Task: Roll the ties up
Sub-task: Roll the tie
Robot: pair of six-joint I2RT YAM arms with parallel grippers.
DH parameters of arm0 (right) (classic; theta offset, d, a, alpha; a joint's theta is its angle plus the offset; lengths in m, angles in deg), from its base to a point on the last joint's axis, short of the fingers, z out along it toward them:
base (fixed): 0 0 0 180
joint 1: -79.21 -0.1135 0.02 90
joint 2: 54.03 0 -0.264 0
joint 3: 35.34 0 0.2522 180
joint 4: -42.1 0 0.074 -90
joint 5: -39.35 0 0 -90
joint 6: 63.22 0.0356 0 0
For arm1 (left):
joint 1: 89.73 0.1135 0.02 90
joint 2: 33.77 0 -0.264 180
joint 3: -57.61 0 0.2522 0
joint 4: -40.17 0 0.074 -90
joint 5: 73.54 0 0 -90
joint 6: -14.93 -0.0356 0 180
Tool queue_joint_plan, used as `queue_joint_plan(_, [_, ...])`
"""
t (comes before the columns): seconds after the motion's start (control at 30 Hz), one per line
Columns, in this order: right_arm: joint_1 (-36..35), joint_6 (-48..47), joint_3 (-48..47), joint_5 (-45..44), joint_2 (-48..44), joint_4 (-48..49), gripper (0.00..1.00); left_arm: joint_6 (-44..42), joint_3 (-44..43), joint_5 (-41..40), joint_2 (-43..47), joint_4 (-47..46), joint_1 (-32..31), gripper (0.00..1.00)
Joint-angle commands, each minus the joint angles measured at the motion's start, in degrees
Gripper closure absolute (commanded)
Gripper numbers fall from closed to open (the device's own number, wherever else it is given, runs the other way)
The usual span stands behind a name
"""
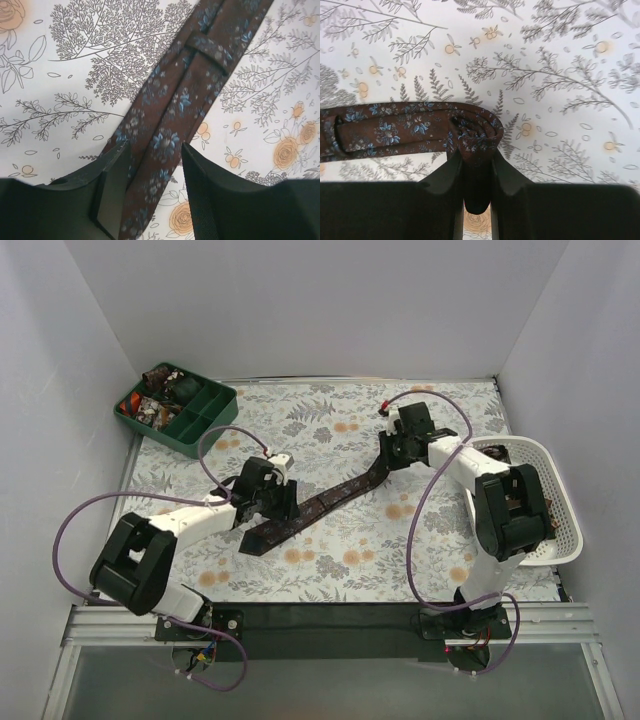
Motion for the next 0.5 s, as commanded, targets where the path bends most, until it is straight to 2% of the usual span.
queue_joint_plan(0.0, [-4.8,-6.6,-3.6,-17.8,-2.4,-3.3,0.99,-0.3,1.1,-1.2,4.9,3.5,-0.1,0.57])
queue_joint_plan(0.23, [-14.3,-9.9,-5.6,-41.8,0.9,-4.9,0.99,1.2,5.5,-1.3,11.4,5.4,-0.1,0.57])
queue_joint_plan(0.33, [-18.3,-10.5,-5.8,-49.6,3.8,-5.1,0.99,1.8,6.6,-1.2,14.5,6.4,-0.1,0.57])
queue_joint_plan(0.47, [-24.0,-11.1,-6.9,-55.1,7.7,-5.1,0.99,1.8,7.2,-2.1,17.5,8.6,-0.1,0.57])
